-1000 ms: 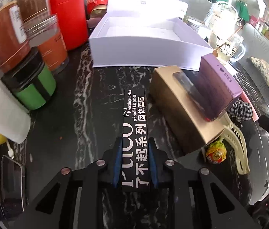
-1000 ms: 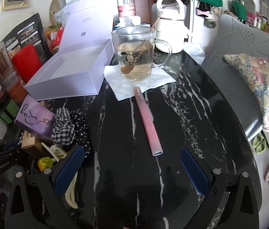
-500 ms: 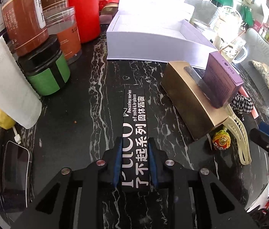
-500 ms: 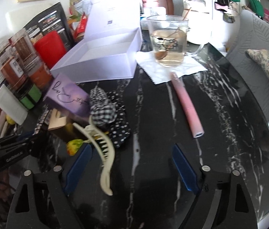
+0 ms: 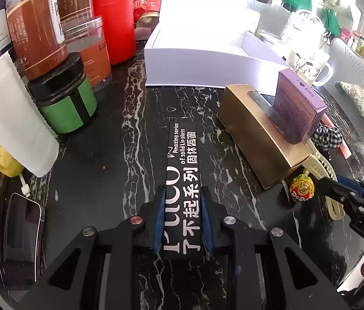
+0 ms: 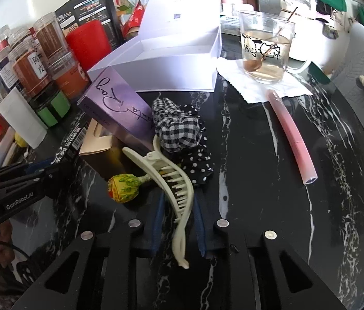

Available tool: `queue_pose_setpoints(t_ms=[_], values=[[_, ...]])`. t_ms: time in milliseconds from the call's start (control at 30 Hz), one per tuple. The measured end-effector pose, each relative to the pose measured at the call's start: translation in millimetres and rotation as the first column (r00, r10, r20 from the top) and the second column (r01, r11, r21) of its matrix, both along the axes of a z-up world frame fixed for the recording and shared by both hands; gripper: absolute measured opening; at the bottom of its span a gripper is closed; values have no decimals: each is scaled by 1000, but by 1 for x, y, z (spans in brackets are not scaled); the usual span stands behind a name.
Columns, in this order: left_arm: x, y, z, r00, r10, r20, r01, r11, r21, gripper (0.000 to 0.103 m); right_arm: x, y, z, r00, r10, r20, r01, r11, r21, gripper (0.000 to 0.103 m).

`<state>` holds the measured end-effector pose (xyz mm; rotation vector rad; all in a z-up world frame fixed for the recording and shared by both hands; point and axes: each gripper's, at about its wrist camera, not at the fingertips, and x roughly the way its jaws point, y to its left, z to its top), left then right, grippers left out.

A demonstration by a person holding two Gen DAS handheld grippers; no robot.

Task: Organize rigid objects
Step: 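Carry the black box with the left tool while the right tool carries the clip into the white box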

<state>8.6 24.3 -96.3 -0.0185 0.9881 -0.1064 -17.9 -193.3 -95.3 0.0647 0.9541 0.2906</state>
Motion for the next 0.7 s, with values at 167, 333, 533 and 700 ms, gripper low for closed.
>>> queue_pose_setpoints(t_ms=[167, 333, 533, 700], values=[[-4, 2, 1, 1000, 5, 2, -5, 1000, -30, 25, -7, -2, 2, 1000, -7, 8, 7, 1000, 6, 20], [-13, 2, 7, 1000, -4, 26, 5, 1000, -23, 25, -17, -3, 6, 1000, -5, 23, 5, 1000, 10, 19], [-28, 6, 20, 998, -7, 62, 9, 999, -32, 25, -28, -6, 13, 999, -11, 43, 10, 1000, 14, 19], [-41, 7, 34, 995, -14, 102, 17, 999, -28, 25, -41, -7, 21, 998, -5, 64, 5, 1000, 7, 18]])
